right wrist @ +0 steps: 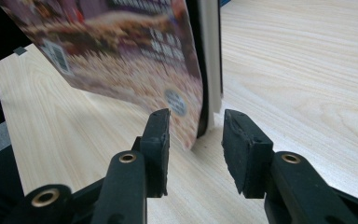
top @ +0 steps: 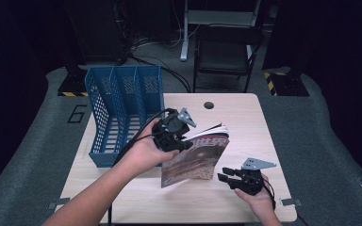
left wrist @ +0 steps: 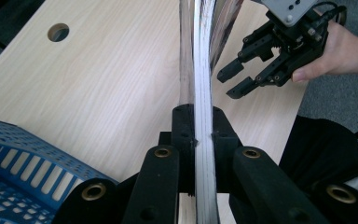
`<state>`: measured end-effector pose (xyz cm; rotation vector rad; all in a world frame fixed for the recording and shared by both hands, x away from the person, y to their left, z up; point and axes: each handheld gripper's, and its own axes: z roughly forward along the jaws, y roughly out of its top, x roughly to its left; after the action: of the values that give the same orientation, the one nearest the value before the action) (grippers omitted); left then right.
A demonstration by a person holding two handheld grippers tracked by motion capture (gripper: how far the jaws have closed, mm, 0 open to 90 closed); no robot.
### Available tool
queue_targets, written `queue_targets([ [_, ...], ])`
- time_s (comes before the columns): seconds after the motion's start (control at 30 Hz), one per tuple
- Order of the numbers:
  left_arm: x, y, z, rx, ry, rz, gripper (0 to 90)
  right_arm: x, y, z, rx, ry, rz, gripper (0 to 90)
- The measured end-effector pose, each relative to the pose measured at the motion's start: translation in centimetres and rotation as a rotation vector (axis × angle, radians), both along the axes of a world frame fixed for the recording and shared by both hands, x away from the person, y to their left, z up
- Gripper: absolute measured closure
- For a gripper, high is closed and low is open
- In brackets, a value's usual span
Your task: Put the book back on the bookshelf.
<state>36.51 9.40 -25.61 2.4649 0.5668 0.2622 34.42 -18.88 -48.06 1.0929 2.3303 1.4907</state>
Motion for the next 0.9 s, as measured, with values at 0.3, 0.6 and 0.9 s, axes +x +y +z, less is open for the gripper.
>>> queue_targets([
  [0.3, 0.0, 0.9, 2.1, -0.006, -0.012, 0.032, 84.0, 0.1, 0.0, -0.1, -0.001, 0.004, -0.012, 60.1],
  [0.6, 0.5, 1.5, 3.5, -0.018, -0.010, 0.060, 84.0, 0.1, -0.1, -0.2, 0.004, 0.013, -0.014, 59.1],
  [0.9, 0.8, 2.2, 4.6, -0.007, -0.010, 0.079, 84.0, 0.2, -0.1, -0.3, -0.001, 0.008, -0.022, 58.7],
])
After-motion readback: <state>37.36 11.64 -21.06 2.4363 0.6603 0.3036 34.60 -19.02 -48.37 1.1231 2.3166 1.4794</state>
